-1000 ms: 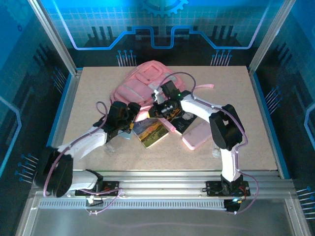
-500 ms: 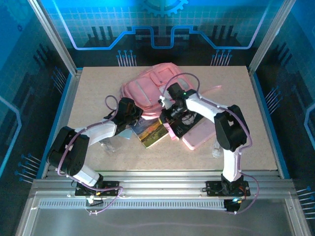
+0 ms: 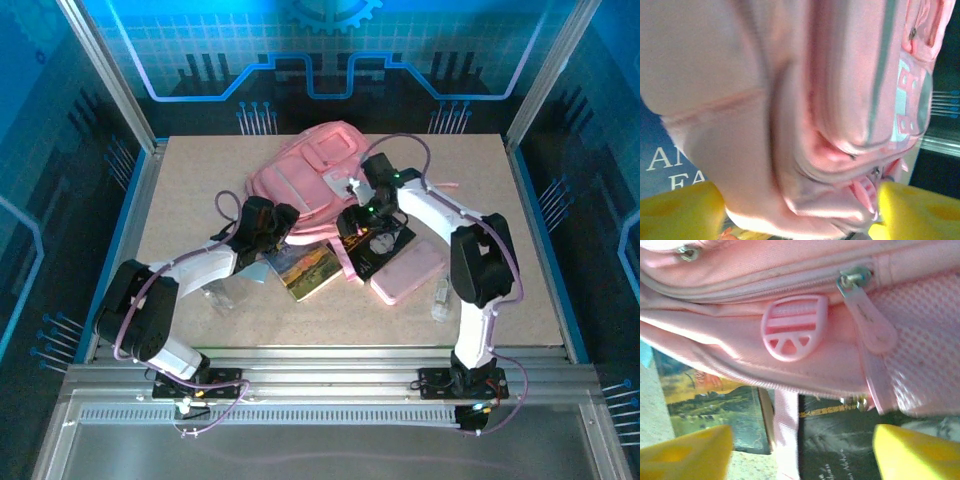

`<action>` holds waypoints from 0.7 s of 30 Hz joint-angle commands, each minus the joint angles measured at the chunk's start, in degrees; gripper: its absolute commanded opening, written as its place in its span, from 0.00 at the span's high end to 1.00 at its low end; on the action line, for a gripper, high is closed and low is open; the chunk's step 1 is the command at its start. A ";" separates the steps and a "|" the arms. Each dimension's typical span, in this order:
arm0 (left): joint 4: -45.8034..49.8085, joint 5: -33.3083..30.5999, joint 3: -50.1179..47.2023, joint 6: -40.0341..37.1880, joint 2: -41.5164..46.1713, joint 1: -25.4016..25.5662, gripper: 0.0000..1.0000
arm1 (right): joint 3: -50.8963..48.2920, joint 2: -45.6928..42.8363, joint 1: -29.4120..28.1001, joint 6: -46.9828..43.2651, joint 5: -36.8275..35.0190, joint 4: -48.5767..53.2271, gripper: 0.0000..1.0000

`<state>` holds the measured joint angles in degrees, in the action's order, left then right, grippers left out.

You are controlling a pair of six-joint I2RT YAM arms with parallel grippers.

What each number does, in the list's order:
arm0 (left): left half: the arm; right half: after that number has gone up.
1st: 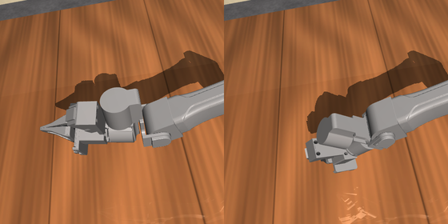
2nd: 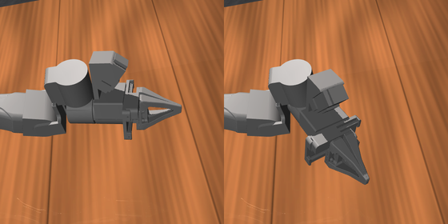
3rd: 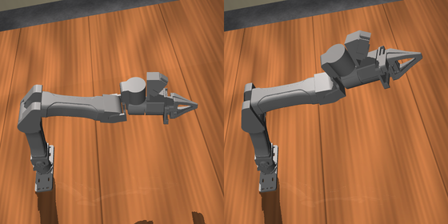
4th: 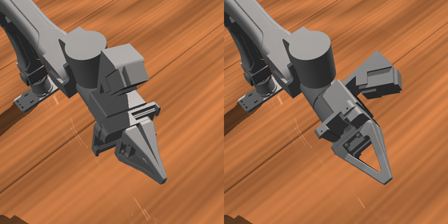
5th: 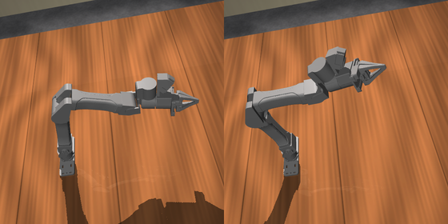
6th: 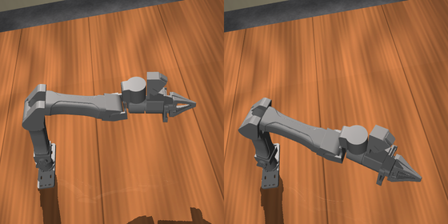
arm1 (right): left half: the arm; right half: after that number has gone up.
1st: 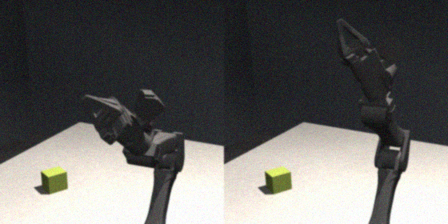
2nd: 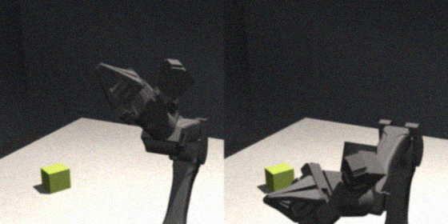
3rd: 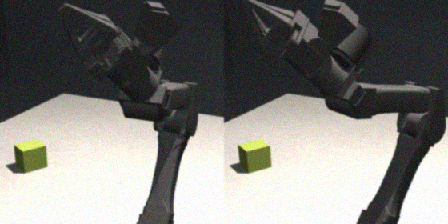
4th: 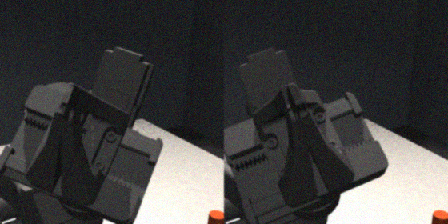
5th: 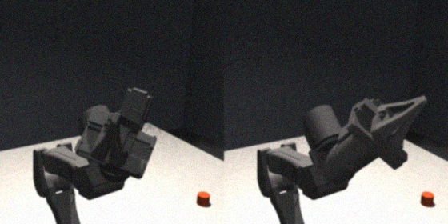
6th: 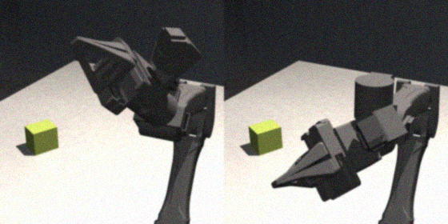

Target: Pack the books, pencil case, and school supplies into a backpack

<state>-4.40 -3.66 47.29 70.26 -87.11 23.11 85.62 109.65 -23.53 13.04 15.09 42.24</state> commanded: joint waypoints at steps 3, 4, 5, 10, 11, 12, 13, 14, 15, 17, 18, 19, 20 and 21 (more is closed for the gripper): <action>11.47 -6.67 1.58 -14.14 10.27 0.69 0.01 | -12.59 -7.30 3.81 14.80 7.42 -13.88 0.10; 13.32 -9.58 1.05 -16.41 11.99 0.41 0.01 | -14.91 -8.14 3.93 17.32 7.61 -17.01 0.10; 13.80 -11.35 0.47 -18.78 13.22 -0.37 0.01 | -16.76 -8.71 4.02 19.63 7.21 -20.04 0.09; 6.79 -9.62 -2.03 -26.55 12.43 -7.99 0.01 | -18.74 -6.36 5.91 27.25 3.54 -29.74 0.08; 4.45 -8.15 -2.10 -27.44 10.75 -9.62 0.01 | -18.53 -5.23 6.62 28.95 3.58 -32.09 0.08; 3.09 -7.12 -1.62 -28.39 8.89 -10.72 0.01 | -18.18 -4.32 7.13 29.98 3.41 -33.96 0.08; 2.73 -6.32 -0.23 -29.06 6.20 -11.60 0.01 | -17.63 -3.19 7.56 30.92 2.68 -35.79 0.09; 3.21 -4.88 1.94 -30.06 2.80 -12.39 0.01 | -16.82 -1.90 7.96 31.90 1.95 -36.66 0.10; 4.03 -3.72 4.04 -30.81 -0.16 -12.78 0.02 | -16.04 -0.75 8.22 32.54 1.74 -37.54 0.11; 5.17 -0.89 8.56 -32.27 -6.75 -12.92 0.05 | -14.39 2.02 8.51 34.31 1.68 -39.35 0.13; 5.19 0.46 10.20 -32.49 -9.61 -12.92 0.07 | -13.98 2.97 8.63 34.92 1.94 -40.47 0.14; 5.20 1.58 11.51 -32.10 -11.99 -12.96 0.09 | -13.54 4.03 8.72 35.54 1.96 -41.89 0.16; 5.26 2.66 12.59 -31.88 -14.32 -12.92 0.13 | -12.93 4.97 8.71 35.92 1.97 -43.02 0.19; 5.61 3.46 13.45 -31.93 -15.84 -12.92 0.17 | -12.13 5.83 8.71 36.00 2.12 -43.92 0.22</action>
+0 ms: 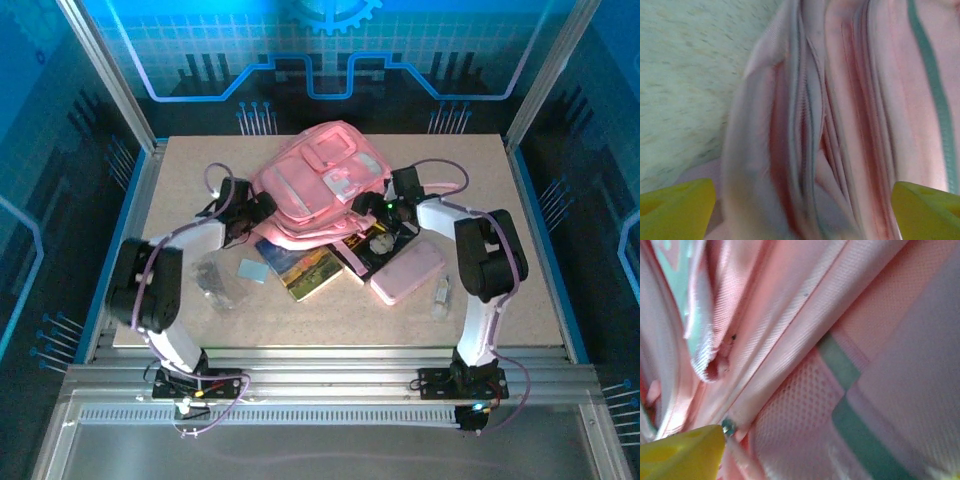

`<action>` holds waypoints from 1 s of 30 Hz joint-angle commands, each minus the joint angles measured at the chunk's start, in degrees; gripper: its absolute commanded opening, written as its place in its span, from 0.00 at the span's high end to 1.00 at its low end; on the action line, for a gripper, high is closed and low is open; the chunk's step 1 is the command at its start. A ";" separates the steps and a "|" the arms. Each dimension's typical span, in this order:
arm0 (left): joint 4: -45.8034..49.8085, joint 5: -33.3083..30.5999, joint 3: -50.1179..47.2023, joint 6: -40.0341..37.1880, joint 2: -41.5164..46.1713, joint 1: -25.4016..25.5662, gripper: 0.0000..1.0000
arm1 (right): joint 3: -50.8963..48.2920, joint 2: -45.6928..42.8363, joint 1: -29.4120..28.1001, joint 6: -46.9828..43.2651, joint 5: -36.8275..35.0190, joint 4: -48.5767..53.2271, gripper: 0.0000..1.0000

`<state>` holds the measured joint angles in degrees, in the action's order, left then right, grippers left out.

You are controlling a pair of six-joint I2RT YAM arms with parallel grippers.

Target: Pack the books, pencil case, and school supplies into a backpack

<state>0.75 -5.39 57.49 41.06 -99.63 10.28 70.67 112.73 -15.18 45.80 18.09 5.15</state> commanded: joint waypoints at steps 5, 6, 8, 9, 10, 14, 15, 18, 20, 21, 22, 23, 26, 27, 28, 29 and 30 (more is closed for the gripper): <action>-0.74 9.89 0.89 -0.30 -3.72 1.39 0.51 | 12.19 8.25 0.55 1.30 -0.23 -6.46 0.50; -1.14 10.49 -0.14 0.32 -2.54 2.27 0.53 | 14.12 9.25 0.54 0.73 -0.24 -5.60 0.51; -1.10 10.86 -2.31 1.87 0.28 4.98 0.55 | 19.90 12.36 0.58 -0.42 -0.23 -3.27 0.50; -1.37 11.14 -3.03 2.72 1.45 6.28 0.57 | 22.39 13.72 0.52 -0.76 0.04 -2.05 0.50; -1.79 11.12 -4.01 3.90 2.66 7.99 0.57 | 25.52 15.55 0.56 -1.13 0.66 -1.03 0.49; -0.82 10.75 -2.75 5.41 4.76 12.47 0.24 | 37.99 22.89 0.71 -3.17 4.85 4.88 0.29; 0.57 10.52 -1.62 5.35 4.77 12.63 0.12 | 40.99 23.93 0.89 -4.16 5.08 7.90 0.21; 6.48 8.50 1.79 3.55 5.26 12.55 0.01 | 45.33 23.25 1.30 -8.40 3.62 16.69 0.08; 10.44 6.17 2.62 2.28 7.05 12.55 0.01 | 41.72 17.96 1.53 -11.49 1.62 18.67 0.05; 11.68 5.38 2.35 1.96 8.20 12.57 0.01 | 39.23 15.33 1.56 -12.74 0.61 19.44 0.05; 12.74 4.63 1.78 1.70 9.71 12.57 0.01 | 36.11 12.10 1.47 -13.94 -0.32 20.34 0.05; 13.79 4.15 1.06 1.65 11.45 12.52 0.01 | 32.70 8.79 1.36 -15.17 -0.64 20.87 0.05; 16.44 4.22 -1.65 2.20 16.35 12.57 0.01 | 20.82 -1.24 0.59 -17.65 -0.93 21.63 0.06; 17.20 4.61 -2.75 2.74 18.08 12.60 0.01 | 17.16 -4.61 0.10 -18.28 -0.97 21.86 0.07; 17.74 5.04 -3.83 3.32 19.47 12.62 0.01 | 14.09 -7.41 -0.41 -18.76 -1.03 22.19 0.07; 17.92 5.71 -5.26 4.23 21.13 12.82 0.01 | 10.77 -10.13 -1.24 -19.38 -1.03 22.66 0.08; 17.94 6.27 -6.58 5.30 22.52 13.06 0.01 | 8.13 -12.76 -2.02 -19.82 -1.00 23.00 0.09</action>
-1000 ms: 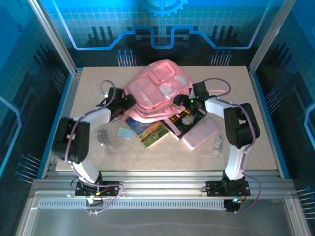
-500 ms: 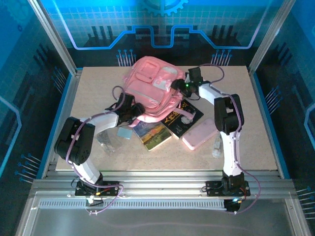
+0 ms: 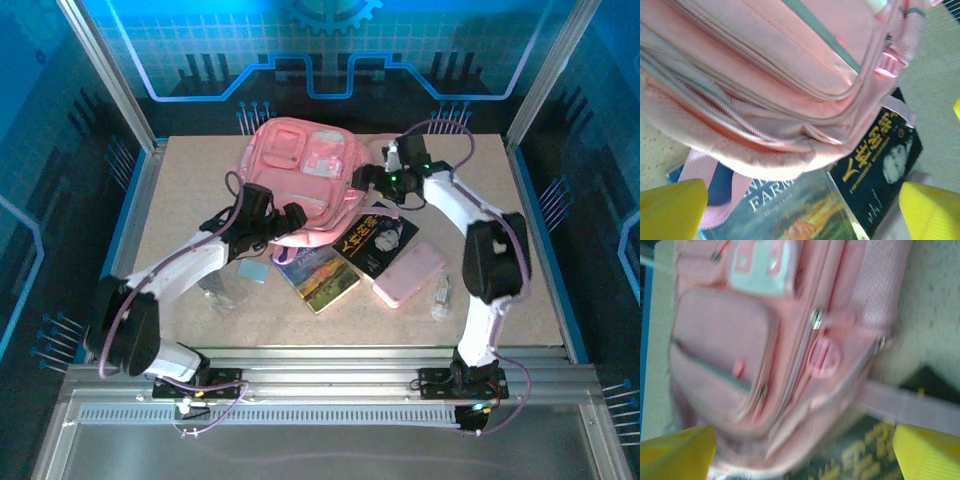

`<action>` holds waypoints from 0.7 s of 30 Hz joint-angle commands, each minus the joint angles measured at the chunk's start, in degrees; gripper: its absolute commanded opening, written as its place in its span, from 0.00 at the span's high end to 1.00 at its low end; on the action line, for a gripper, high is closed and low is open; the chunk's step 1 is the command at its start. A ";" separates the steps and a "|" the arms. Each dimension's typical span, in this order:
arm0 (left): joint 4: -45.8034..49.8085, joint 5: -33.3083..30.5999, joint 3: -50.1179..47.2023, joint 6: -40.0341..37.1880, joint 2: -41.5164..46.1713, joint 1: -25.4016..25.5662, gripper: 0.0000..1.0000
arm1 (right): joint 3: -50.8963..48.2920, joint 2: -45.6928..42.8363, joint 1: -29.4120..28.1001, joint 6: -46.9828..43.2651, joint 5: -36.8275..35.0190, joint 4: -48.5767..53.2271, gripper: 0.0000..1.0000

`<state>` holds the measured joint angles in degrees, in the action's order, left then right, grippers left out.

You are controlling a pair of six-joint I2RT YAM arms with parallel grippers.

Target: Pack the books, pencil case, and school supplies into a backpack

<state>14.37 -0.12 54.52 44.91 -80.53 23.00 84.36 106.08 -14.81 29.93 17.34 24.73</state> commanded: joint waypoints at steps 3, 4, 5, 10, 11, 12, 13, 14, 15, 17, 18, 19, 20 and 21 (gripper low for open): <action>3.62 2.06 -8.08 5.66 7.19 1.90 0.01 | -13.38 -13.12 -5.84 -3.72 -2.07 5.16 0.11; 3.10 2.06 -9.63 7.09 8.05 2.86 0.01 | -15.75 -14.77 -6.82 -2.90 -2.10 5.00 0.12; 2.65 1.98 -10.94 8.81 8.75 3.93 0.01 | -18.31 -16.65 -7.97 -1.37 -2.04 4.41 0.13; 0.12 -1.40 -16.38 14.83 9.95 9.18 0.01 | -29.97 -21.75 -14.58 7.08 -3.88 -1.60 0.21; -0.39 -2.16 -17.42 16.00 10.04 10.09 0.01 | -31.59 -22.05 -15.91 8.21 -4.56 -3.35 0.22; -1.13 -2.57 -18.22 17.14 10.02 10.77 0.01 | -32.65 -22.06 -16.91 9.06 -6.13 -4.39 0.24; -2.31 -2.93 -19.09 17.99 9.83 11.52 0.01 | -33.42 -21.92 -18.06 9.30 -7.80 -5.29 0.26; -2.95 -3.41 -19.76 18.95 9.64 12.17 0.01 | -33.64 -21.57 -19.04 9.03 -9.95 -5.79 0.29; -3.59 -3.71 -20.20 19.53 9.35 12.65 0.01 | -33.65 -21.11 -19.76 8.64 -12.51 -6.09 0.31; -4.68 -4.47 -20.90 20.49 8.11 13.53 0.02 | -33.64 -19.66 -20.17 7.84 -15.50 -7.45 0.37; -5.24 -4.62 -21.22 20.99 7.50 13.73 0.02 | -33.64 -18.78 -20.18 7.41 -15.98 -8.69 0.39; -6.58 -4.39 -21.74 21.50 6.72 13.85 0.02 | -33.64 -17.73 -20.11 7.18 -16.11 -9.86 0.42; -7.98 -4.21 -22.17 21.94 5.94 13.98 0.03 | -33.64 -16.70 -20.15 6.89 -16.12 -10.89 0.44; -9.04 -4.12 -22.49 22.37 5.19 14.24 0.04 | -33.58 -15.56 -20.17 6.53 -15.69 -11.81 0.45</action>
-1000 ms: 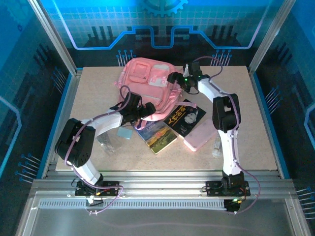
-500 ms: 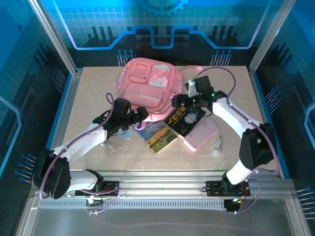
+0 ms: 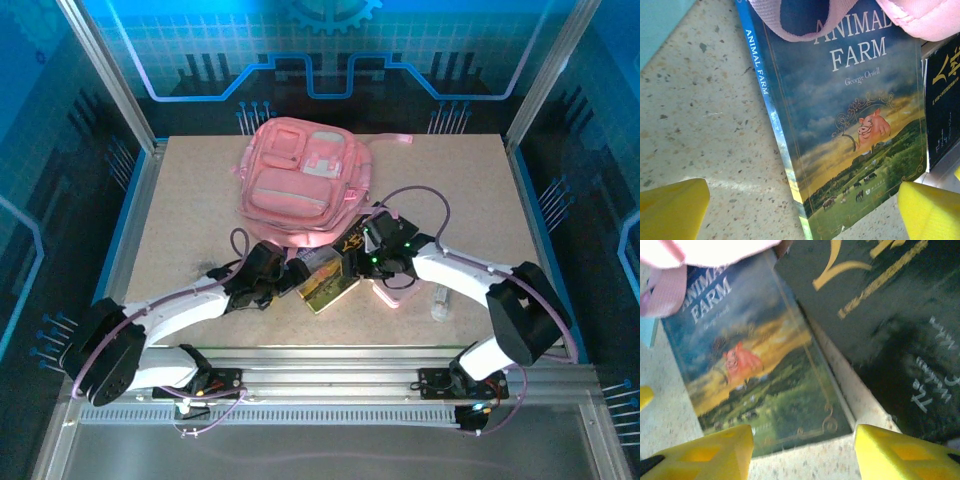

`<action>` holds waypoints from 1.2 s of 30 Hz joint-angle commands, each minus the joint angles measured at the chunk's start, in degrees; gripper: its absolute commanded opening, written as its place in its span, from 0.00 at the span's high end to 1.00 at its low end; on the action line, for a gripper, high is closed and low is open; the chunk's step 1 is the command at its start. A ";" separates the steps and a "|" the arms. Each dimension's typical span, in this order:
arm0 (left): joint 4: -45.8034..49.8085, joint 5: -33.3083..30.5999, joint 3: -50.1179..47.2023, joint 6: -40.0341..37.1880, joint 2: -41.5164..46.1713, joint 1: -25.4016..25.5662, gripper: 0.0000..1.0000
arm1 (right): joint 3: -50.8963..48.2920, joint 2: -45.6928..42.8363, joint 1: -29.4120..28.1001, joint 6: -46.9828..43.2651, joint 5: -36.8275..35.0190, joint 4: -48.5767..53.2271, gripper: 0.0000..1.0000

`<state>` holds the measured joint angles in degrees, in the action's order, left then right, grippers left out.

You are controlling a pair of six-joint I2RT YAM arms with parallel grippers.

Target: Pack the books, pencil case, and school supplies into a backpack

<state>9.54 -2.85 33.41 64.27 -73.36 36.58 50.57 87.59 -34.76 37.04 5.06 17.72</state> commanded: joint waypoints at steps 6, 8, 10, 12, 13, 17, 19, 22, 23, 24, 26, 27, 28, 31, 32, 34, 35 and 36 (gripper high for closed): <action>-8.27 -0.59 -1.34 4.57 -7.03 1.53 0.08 | 2.62 8.12 -1.24 -1.39 -4.00 -6.02 0.51; -9.29 -0.30 -1.32 4.66 -8.49 1.72 0.10 | 2.98 9.09 -1.85 -1.68 -3.87 -5.56 0.55; -10.29 -0.06 -1.41 4.75 -9.70 1.78 0.11 | 2.76 9.49 -2.30 -1.41 -2.96 -5.66 0.60; -12.35 0.60 -1.67 4.85 -10.89 1.80 0.13 | 1.72 9.60 -2.65 -0.40 -0.68 -6.98 0.64; -13.38 1.04 -1.77 4.98 -11.61 1.91 0.14 | 1.17 9.59 -2.94 0.20 0.60 -7.69 0.66; -15.25 2.14 -1.25 5.11 -13.54 2.25 0.16 | 0.45 9.14 -4.12 1.87 3.12 -8.05 0.68; -15.51 2.09 -1.14 5.05 -13.84 2.36 0.17 | 0.41 8.97 -4.41 2.23 4.64 -8.09 0.68; -17.17 2.09 -1.63 4.82 -13.70 2.54 0.21 | 0.84 10.04 -4.44 2.98 7.66 -8.00 0.68; -18.02 2.18 -1.76 4.65 -13.56 2.64 0.24 | 0.94 10.67 -4.48 3.32 8.06 -7.75 0.68; -18.58 2.25 -1.85 4.52 -13.49 2.70 0.26 | 1.02 11.18 -4.39 3.51 8.42 -7.70 0.68; -19.71 2.74 -1.87 4.03 -13.32 2.74 0.31 | 1.11 12.30 -4.43 3.86 9.36 -7.85 0.69; -19.95 2.89 -1.86 3.89 -13.15 2.76 0.31 | 1.11 12.80 -4.44 4.03 9.81 -8.08 0.69; -20.08 3.06 -1.78 3.73 -12.91 2.85 0.32 | 1.05 12.99 -4.43 4.29 10.21 -8.43 0.69; -20.48 2.97 -1.94 3.35 -11.72 3.37 0.37 | 1.11 13.42 -4.44 4.53 10.41 -8.67 0.70; -20.58 2.97 -2.02 3.18 -11.31 3.41 0.37 | 1.11 13.41 -4.42 4.53 10.41 -8.74 0.70; -20.79 2.90 -1.99 2.88 -10.38 3.73 0.37 | 1.11 13.48 -4.43 4.71 10.61 -8.90 0.70; -20.87 2.88 -1.94 2.82 -9.79 3.75 0.37 | 1.09 13.40 -4.44 4.69 10.86 -9.01 0.71; -21.13 2.97 -1.94 2.62 -9.35 3.85 0.38 | 1.03 13.47 -4.42 4.79 10.97 -9.10 0.71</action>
<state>3.22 -5.56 32.34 67.31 -80.84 38.54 51.53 99.88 -38.30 40.97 13.89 9.85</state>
